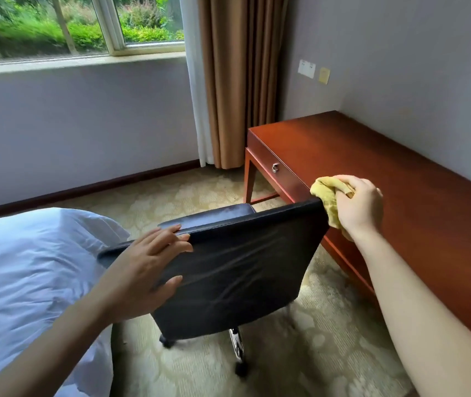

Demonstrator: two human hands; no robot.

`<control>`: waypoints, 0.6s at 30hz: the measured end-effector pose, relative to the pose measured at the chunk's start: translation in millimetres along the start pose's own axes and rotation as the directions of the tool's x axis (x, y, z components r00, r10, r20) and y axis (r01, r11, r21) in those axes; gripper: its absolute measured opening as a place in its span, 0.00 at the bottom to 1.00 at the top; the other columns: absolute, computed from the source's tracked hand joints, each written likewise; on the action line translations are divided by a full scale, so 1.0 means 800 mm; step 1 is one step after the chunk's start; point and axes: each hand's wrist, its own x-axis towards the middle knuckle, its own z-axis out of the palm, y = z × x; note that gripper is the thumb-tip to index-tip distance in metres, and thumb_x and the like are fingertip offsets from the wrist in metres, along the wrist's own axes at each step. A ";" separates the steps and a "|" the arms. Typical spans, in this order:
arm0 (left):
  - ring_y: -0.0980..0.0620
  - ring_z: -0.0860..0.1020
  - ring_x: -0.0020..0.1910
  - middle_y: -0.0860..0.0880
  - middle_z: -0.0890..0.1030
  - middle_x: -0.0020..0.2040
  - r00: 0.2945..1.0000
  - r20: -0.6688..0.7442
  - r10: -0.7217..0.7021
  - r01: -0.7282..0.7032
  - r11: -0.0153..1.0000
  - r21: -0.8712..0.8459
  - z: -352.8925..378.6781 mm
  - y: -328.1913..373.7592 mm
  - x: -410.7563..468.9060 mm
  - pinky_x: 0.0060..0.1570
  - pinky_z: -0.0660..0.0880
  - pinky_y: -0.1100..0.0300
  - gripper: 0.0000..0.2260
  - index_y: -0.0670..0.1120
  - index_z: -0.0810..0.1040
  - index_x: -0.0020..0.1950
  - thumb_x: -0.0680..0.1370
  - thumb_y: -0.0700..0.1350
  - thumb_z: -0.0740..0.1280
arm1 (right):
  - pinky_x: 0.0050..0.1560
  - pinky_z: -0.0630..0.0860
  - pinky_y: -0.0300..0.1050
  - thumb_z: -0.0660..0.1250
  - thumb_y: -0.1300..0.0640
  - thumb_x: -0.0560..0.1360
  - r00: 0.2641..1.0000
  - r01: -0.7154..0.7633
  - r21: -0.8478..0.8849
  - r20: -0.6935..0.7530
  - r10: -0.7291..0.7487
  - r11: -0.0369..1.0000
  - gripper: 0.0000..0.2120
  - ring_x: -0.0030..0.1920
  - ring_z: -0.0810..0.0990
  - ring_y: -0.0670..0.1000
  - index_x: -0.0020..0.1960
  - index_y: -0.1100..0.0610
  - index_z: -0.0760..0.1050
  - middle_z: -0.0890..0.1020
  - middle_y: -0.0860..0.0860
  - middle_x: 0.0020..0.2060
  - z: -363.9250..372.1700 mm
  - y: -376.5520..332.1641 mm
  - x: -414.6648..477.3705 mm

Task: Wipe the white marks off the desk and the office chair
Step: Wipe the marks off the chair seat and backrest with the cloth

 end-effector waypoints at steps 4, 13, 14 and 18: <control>0.56 0.67 0.66 0.55 0.69 0.61 1.000 0.013 -0.003 0.004 0.992 -0.128 -0.013 -0.055 -0.028 0.64 0.66 0.53 0.26 0.50 0.69 0.68 0.70 0.54 0.63 | 0.42 0.74 0.44 0.61 0.63 0.76 0.995 -0.043 -0.127 0.085 0.054 0.991 0.11 0.49 0.76 0.59 0.51 0.55 0.81 0.82 0.56 0.48 0.013 -0.046 -0.032; 0.54 0.66 0.69 0.53 0.69 0.70 0.999 0.038 0.006 0.001 0.981 -0.193 -0.029 -0.171 -0.050 0.66 0.58 0.55 0.33 0.49 0.66 0.73 0.71 0.62 0.59 | 0.48 0.72 0.45 0.66 0.62 0.75 0.995 0.085 -0.074 -0.051 -0.089 0.994 0.09 0.49 0.73 0.54 0.54 0.58 0.80 0.82 0.56 0.51 0.089 -0.202 -0.186; 0.55 0.67 0.68 0.53 0.71 0.69 1.000 0.023 0.007 -0.003 0.980 -0.198 -0.030 -0.183 -0.050 0.66 0.58 0.55 0.32 0.49 0.68 0.72 0.71 0.61 0.59 | 0.48 0.72 0.44 0.67 0.63 0.74 0.992 0.110 -0.050 -0.063 -0.113 0.993 0.10 0.50 0.73 0.54 0.55 0.59 0.81 0.82 0.56 0.51 0.098 -0.219 -0.200; 0.61 0.70 0.61 0.56 0.76 0.63 0.994 -0.087 -0.067 0.042 0.962 -0.269 -0.027 -0.224 -0.052 0.64 0.58 0.61 0.23 0.51 0.75 0.65 0.75 0.59 0.57 | 0.47 0.76 0.49 0.73 0.66 0.69 0.969 0.236 -0.058 -0.060 -0.239 0.970 0.14 0.49 0.74 0.56 0.55 0.59 0.81 0.82 0.54 0.49 0.133 -0.268 -0.236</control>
